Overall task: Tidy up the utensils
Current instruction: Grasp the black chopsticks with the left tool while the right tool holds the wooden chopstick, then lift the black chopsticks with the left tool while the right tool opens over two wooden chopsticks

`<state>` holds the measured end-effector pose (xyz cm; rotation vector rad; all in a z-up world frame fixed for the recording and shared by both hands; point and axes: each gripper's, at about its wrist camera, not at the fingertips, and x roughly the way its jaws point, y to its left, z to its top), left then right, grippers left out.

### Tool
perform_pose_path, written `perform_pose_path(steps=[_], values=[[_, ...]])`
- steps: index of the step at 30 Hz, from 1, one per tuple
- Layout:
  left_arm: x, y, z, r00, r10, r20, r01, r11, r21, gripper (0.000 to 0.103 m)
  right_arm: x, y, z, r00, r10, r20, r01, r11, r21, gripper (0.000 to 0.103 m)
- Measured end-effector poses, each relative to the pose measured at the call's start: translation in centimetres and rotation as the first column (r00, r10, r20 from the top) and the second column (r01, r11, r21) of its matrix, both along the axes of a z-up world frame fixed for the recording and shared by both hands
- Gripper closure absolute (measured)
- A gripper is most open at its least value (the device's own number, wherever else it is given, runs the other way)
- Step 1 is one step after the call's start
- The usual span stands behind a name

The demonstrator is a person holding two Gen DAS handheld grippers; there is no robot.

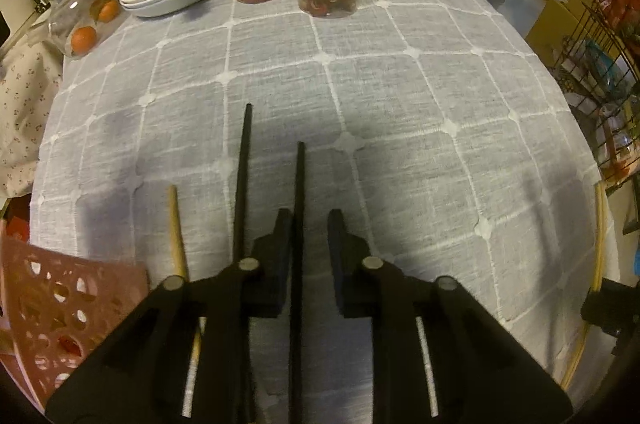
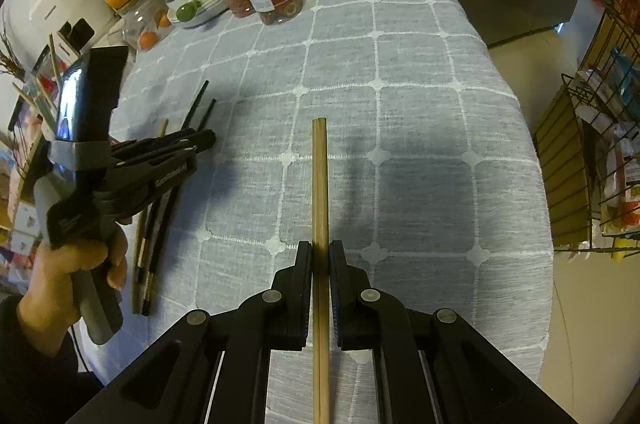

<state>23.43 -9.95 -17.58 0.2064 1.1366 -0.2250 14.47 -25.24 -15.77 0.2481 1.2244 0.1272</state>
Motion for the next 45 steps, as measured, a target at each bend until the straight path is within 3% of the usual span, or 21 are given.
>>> perform_pose_path(steps=[3, 6, 11, 20, 28, 33, 37, 39, 45], values=[[-0.3, -0.9, 0.0, 1.000, -0.018, 0.015, 0.017, 0.999, 0.037, 0.096, -0.1, -0.3, 0.4, 1.000, -0.006, 0.013, 0.006, 1.000, 0.008, 0.095], [-0.7, -1.5, 0.0, 0.999, -0.032, 0.030, 0.030, 0.997, 0.076, 0.097, -0.1, -0.5, 0.6, 1.000, -0.012, 0.017, 0.012, 1.000, 0.011, 0.095], [-1.9, -1.5, 0.8, 0.999, -0.038, 0.033, 0.035, 0.997, 0.075, 0.097, -0.5, -0.4, 1.0, 0.999, -0.021, 0.031, 0.020, 1.000, 0.014, 0.095], [-6.6, -0.1, 5.4, 0.990, -0.072, 0.124, 0.077, 0.996, -0.034, 0.097, -1.5, -0.2, 3.7, 0.993, -0.054, 0.108, 0.050, 0.998, 0.037, 0.095], [-11.7, 1.9, 10.7, 0.957, -0.102, 0.270, 0.130, 0.988, -0.087, 0.097, -3.7, 1.1, 7.1, 0.973, -0.039, 0.229, 0.037, 0.999, 0.014, 0.097], [-13.7, 3.4, 12.3, 0.946, -0.101, 0.307, 0.143, 0.983, -0.117, 0.097, -4.3, 2.0, 8.4, 0.963, -0.010, 0.268, 0.008, 1.000, 0.007, 0.097], [-14.0, 4.6, 13.1, 0.954, -0.082, 0.289, 0.136, 0.976, -0.172, 0.097, -2.9, 1.8, 6.9, 0.980, 0.024, 0.196, -0.026, 1.000, 0.007, 0.093], [-14.3, 4.9, 13.0, 0.956, -0.077, 0.282, 0.132, 0.975, -0.181, 0.097, -1.7, 1.6, 5.5, 0.988, 0.009, 0.151, -0.010, 1.000, 0.008, 0.081], [-14.4, 5.9, 12.9, 0.964, -0.064, 0.258, 0.121, 0.970, -0.210, 0.097, 2.8, 1.8, 0.4, 1.000, 0.004, 0.010, -0.003, 0.997, -0.082, 0.076]])
